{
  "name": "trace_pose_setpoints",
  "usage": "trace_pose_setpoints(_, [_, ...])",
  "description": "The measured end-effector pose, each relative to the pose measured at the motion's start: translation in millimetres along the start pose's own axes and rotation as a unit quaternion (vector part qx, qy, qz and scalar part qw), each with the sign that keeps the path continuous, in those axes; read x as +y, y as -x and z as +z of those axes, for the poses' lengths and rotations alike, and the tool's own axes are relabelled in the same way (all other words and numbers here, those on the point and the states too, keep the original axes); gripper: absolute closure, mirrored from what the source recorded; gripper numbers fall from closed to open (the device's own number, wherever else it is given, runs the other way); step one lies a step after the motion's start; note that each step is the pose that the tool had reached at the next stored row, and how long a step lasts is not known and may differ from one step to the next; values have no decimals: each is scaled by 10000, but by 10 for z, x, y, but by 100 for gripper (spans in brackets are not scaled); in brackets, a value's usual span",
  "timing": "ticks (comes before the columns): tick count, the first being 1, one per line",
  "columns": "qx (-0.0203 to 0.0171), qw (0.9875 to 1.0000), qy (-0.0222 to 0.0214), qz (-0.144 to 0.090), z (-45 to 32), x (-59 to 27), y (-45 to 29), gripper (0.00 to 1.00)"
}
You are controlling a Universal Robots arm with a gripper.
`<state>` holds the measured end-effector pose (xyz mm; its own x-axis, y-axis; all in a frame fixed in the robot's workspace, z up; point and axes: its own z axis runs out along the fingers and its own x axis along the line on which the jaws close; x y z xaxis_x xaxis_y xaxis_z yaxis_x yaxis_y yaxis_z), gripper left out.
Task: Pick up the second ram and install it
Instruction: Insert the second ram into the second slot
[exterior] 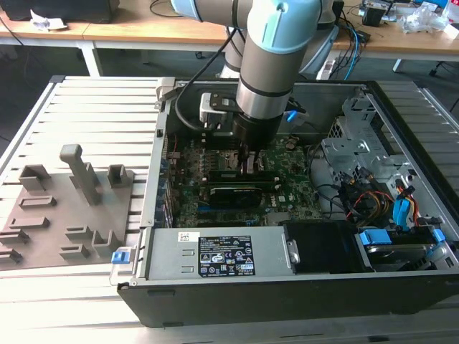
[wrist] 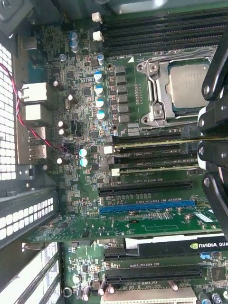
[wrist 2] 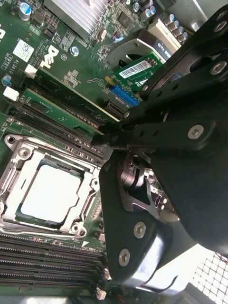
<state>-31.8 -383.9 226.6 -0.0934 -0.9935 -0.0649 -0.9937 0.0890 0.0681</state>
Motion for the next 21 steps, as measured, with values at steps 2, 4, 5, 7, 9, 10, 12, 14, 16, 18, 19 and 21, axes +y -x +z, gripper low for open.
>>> trace_pose_setpoints(2, [-1,10000,-2,-1,1,2,-1,86])
trace_pose_setpoints(4, [-3,10000,-2,-1,11,2,-2,86])
trace_pose_setpoints(5, [-2,10000,-1,0,21,1,-3,86])
trace_pose_setpoints(7, [-2,10000,-1,0,22,-3,-2,86])
trace_pose_setpoints(9, [-3,10000,-1,0,22,-9,-2,86])
trace_pose_setpoints(10, [-3,10000,-1,0,22,-10,-2,86])
trace_pose_setpoints(12, [-3,10000,-2,0,22,-10,-2,86])
trace_pose_setpoints(14, [9,10000,-1,-19,22,-10,-3,86])
trace_pose_setpoints(16, [13,10000,0,-51,22,-10,-4,86])
trace_pose_setpoints(18, [12,10000,1,-54,32,-11,-4,86])
trace_pose_setpoints(19, [12,10000,1,-54,38,-11,-4,86])
trace_pose_setpoints(21, [14,10000,1,-55,57,-13,-6,86])
